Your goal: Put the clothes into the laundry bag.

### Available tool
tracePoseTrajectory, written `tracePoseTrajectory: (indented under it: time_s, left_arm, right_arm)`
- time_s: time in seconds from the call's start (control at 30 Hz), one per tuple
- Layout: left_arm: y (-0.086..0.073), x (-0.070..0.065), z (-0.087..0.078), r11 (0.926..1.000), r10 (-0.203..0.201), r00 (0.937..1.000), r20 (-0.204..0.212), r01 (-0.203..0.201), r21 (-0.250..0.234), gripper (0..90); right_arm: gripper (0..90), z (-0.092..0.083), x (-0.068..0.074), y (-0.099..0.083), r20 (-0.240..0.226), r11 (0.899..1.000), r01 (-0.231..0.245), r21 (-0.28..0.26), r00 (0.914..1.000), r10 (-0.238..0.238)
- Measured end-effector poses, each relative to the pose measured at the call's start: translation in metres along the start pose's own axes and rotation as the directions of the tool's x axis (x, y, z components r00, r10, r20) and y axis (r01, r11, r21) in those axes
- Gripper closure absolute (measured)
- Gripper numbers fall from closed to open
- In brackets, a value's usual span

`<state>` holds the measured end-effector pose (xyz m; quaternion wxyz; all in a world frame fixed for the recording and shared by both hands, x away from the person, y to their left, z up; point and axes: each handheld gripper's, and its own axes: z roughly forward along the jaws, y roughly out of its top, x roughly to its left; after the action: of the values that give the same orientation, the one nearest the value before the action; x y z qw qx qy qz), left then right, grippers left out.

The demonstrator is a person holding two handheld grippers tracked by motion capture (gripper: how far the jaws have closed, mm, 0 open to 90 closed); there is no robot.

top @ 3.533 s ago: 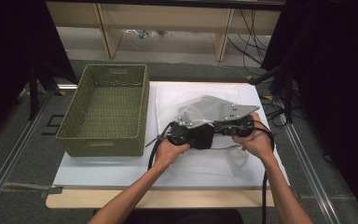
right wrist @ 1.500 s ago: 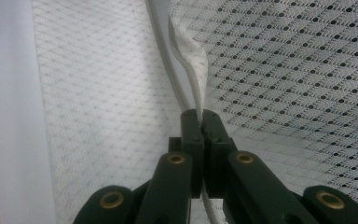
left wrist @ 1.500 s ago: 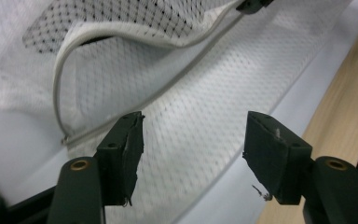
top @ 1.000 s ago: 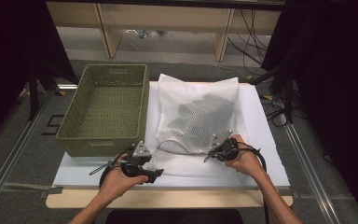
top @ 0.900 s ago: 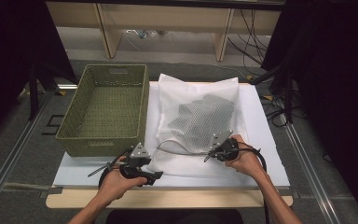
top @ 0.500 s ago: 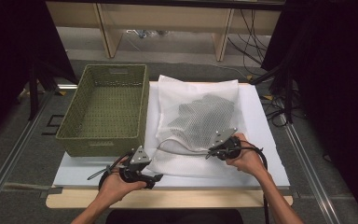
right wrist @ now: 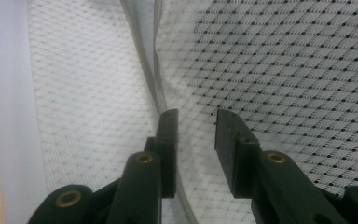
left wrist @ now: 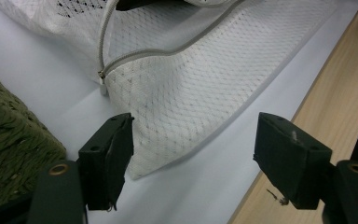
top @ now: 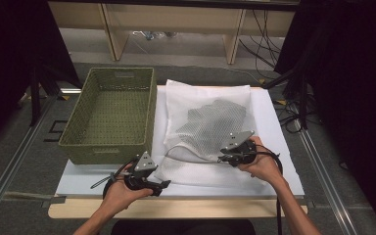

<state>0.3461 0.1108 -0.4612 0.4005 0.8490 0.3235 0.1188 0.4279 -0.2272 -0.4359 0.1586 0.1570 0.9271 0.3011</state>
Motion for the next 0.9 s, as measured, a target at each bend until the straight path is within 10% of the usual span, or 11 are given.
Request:
tracePoseTrajectory:
  time_s: [0.63, 0.9]
  left_arm:
    - [0.002, 0.0, -0.003, 0.9993, 0.003, 1.0, -0.009, -0.004, -0.038, 26.4]
    - [0.002, -0.001, -0.004, 0.9987, -0.013, 0.9999, -0.007, 0.013, -0.05, 25.0]
  right_arm:
    - [53.4, -0.033, -0.022, -0.008, 0.083, 0.981, -0.157, -0.117, 0.9825, 0.167]
    - [45.2, -0.046, -0.026, -0.014, 0.072, 0.954, -0.239, -0.181, 0.9641, 0.255]
